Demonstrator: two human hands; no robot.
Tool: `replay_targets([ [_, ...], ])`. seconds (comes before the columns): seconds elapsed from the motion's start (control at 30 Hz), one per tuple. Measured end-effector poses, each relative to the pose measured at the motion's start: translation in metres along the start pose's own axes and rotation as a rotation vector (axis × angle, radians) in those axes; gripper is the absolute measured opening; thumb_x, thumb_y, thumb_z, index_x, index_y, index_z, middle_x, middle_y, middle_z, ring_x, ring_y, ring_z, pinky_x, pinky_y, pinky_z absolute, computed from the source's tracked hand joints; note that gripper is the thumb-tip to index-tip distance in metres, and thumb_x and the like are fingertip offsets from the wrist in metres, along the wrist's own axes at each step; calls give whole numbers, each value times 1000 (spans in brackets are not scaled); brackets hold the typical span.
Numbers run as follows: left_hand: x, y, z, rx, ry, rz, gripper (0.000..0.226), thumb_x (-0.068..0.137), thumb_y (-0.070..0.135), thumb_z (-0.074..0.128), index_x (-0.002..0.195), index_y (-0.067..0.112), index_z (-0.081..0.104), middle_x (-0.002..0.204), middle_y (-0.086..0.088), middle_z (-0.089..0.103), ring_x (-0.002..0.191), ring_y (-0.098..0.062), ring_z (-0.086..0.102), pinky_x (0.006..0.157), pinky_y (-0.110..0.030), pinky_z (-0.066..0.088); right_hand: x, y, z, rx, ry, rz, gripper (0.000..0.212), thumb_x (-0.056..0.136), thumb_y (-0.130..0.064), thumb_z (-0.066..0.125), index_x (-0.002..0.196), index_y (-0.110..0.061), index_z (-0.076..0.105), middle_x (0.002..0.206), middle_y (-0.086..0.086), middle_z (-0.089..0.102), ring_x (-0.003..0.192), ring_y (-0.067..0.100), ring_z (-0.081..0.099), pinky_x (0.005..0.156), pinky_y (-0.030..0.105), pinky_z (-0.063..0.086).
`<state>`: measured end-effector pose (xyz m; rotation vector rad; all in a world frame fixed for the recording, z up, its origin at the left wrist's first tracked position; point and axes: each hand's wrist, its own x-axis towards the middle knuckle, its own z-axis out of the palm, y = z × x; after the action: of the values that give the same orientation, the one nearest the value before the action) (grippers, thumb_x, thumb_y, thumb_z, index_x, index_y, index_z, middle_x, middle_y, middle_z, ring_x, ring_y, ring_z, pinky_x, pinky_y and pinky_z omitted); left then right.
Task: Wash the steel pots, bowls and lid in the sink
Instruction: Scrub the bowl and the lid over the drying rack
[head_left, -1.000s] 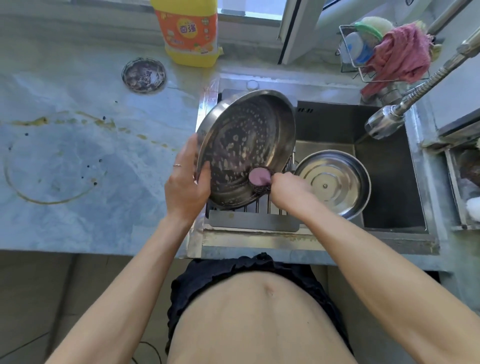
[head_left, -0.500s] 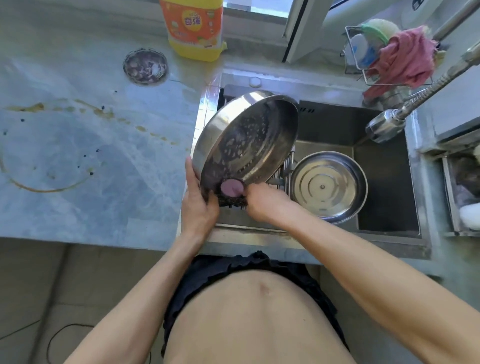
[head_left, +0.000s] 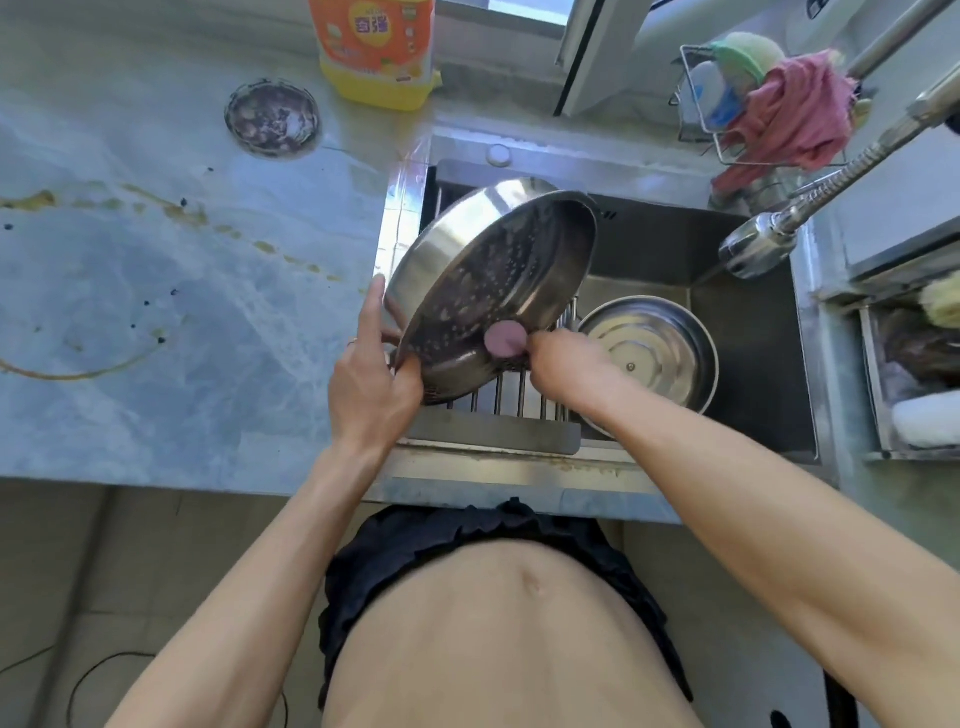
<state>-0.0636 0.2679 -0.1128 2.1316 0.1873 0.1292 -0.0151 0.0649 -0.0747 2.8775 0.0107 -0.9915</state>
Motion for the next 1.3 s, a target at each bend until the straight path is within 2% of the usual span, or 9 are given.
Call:
replay_targets([
  [0.23, -22, -16, 15, -90, -81, -116, 82, 98, 17, 63, 164, 15, 13, 115, 0, 61, 98, -20, 62, 86, -47, 52, -11, -46, 16, 40, -112, -218, 36, 91, -5, 47, 126, -5, 56, 108, 14, 62, 93, 30, 62, 70, 34, 48],
  [0.37, -6, -4, 1, -72, -22, 6, 67, 102, 25, 60, 160, 18, 28, 93, 13, 59, 84, -19, 61, 76, -40, 52, 0, 2, 2, 11, -5, 10, 44, 93, -6, 41, 134, -14, 53, 120, 13, 62, 103, 33, 63, 75, 37, 48],
  [0.47, -1, -7, 3, -124, 49, 20, 72, 98, 26, 67, 159, 17, 31, 91, 20, 55, 90, -18, 62, 87, -40, 53, -6, -18, 3, 25, -15, -18, 42, 93, -6, 43, 132, -13, 54, 123, 13, 62, 106, 33, 63, 75, 36, 46],
  [0.67, -2, -16, 8, -95, -72, -21, 80, 101, 16, 59, 164, 22, 9, 127, -6, 63, 99, -33, 66, 76, -40, 50, -9, -32, 8, 68, -73, -130, 37, 92, -8, 44, 128, -9, 54, 117, 14, 62, 97, 32, 62, 74, 37, 49],
  [0.77, 5, -9, -4, -70, -24, 119, 83, 98, 37, 64, 162, 29, 12, 95, 3, 63, 82, -17, 63, 74, -33, 51, -1, -4, 1, 4, 9, 37, 42, 93, -8, 41, 134, -13, 53, 121, 12, 62, 106, 33, 63, 75, 36, 45],
  [0.87, -8, -15, 4, -113, -66, -20, 94, 93, 33, 72, 164, 23, 11, 104, 9, 60, 86, -6, 56, 75, -29, 48, -9, -36, 5, 49, -70, -61, 39, 92, -6, 45, 129, -8, 55, 112, 12, 62, 99, 32, 63, 70, 35, 45],
  [0.97, -18, -25, 14, -56, -111, -55, 87, 96, 11, 62, 163, 12, 8, 107, 5, 52, 89, -24, 57, 73, -43, 46, -13, -47, 15, 112, -127, -148, 36, 92, -9, 46, 127, -8, 56, 111, 13, 63, 96, 32, 63, 69, 36, 47],
  [1.13, 6, -2, -4, 28, -41, 101, 75, 95, 34, 51, 162, 19, 21, 96, 6, 59, 78, -23, 58, 65, -39, 46, -3, -3, 4, 43, 35, 81, 42, 93, -6, 40, 131, -15, 54, 120, 12, 63, 103, 34, 64, 71, 37, 44],
  [1.3, -3, -13, 5, -39, -92, -33, 82, 96, 38, 60, 158, 34, 7, 126, -11, 65, 99, -37, 66, 71, -42, 49, -16, -56, 10, 139, -137, -138, 34, 91, -5, 48, 124, -6, 57, 104, 11, 60, 86, 28, 60, 69, 35, 49],
])
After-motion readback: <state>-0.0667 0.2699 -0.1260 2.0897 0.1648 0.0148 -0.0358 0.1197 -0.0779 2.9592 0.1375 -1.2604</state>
